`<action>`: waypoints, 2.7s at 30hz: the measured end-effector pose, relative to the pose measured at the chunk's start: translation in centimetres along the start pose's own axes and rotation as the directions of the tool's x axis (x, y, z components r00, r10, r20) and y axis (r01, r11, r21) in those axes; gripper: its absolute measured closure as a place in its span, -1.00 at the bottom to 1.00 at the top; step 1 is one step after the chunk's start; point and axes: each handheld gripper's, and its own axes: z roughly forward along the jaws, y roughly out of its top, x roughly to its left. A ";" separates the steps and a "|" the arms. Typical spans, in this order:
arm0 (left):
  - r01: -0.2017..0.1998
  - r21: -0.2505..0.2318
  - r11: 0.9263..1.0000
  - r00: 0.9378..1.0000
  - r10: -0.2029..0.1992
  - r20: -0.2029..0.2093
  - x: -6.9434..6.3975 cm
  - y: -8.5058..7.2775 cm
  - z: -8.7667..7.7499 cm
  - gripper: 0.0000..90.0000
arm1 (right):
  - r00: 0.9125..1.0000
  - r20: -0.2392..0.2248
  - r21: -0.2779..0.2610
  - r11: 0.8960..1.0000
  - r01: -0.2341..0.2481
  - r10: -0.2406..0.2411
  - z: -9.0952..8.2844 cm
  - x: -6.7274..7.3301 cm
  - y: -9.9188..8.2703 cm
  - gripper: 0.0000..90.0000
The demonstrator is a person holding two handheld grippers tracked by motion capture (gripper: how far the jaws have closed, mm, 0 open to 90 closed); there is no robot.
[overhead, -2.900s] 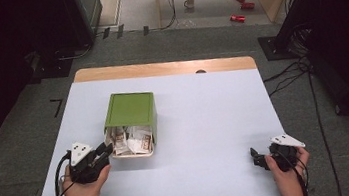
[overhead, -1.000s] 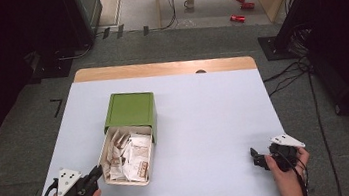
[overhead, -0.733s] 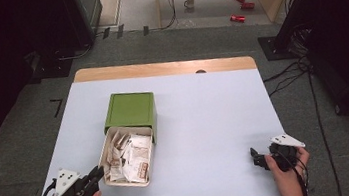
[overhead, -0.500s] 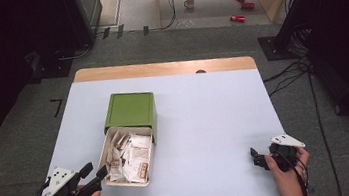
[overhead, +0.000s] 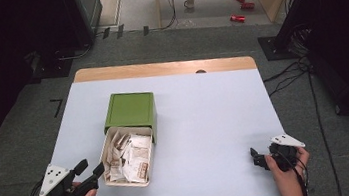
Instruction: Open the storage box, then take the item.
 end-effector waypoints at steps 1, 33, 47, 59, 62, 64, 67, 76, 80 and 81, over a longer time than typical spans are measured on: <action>-0.003 -0.002 1.000 1.000 0.003 0.004 -0.1 0.1 0.0 -0.06 | 1.000 0.000 -0.001 1.000 0.000 0.000 0.0 0.0 0.0 -0.91; -0.111 0.041 0.993 0.993 0.109 0.038 -4.5 -0.6 2.2 0.25 | 1.000 0.001 -0.004 1.000 0.000 0.000 0.0 0.0 0.0 -0.91; -0.193 0.128 0.973 0.975 0.205 -0.090 -5.5 -3.0 4.7 0.17 | 1.000 0.001 -0.004 1.000 -0.001 0.001 0.0 0.0 0.0 -0.91; -0.213 0.104 0.972 0.972 0.221 -0.076 -4.8 -3.0 4.0 0.67 | 1.000 0.001 -0.005 1.000 -0.001 0.001 0.0 0.0 0.0 -0.91; -0.207 0.085 0.975 0.974 0.213 -0.070 -4.5 -2.9 3.7 0.74 | 1.000 0.001 -0.005 1.000 -0.001 0.001 0.0 0.0 0.0 -0.91; -0.199 0.075 0.977 0.976 0.204 -0.074 -4.2 -2.8 3.4 0.76 | 1.000 0.001 -0.004 1.000 -0.001 0.001 0.0 0.0 0.0 -0.91; -0.196 0.078 0.978 0.977 0.202 -0.075 -3.9 -2.8 3.5 0.79 | 1.000 0.001 -0.004 1.000 -0.001 0.001 0.0 0.0 0.0 -0.91; -0.216 0.055 0.975 0.973 0.220 -0.076 -3.9 -2.6 3.0 1.00 | 1.000 0.001 -0.005 1.000 -0.001 0.001 0.0 0.0 0.0 -0.91; -0.213 0.030 0.976 0.975 0.215 -0.063 -3.9 -2.1 2.5 1.00 | 1.000 0.001 -0.005 1.000 -0.001 0.001 0.0 0.0 0.0 -0.91; -0.216 0.025 0.976 0.974 0.217 -0.058 -3.9 -1.9 2.4 1.00 | 1.000 0.001 -0.004 1.000 -0.001 0.001 0.0 0.0 0.0 -0.91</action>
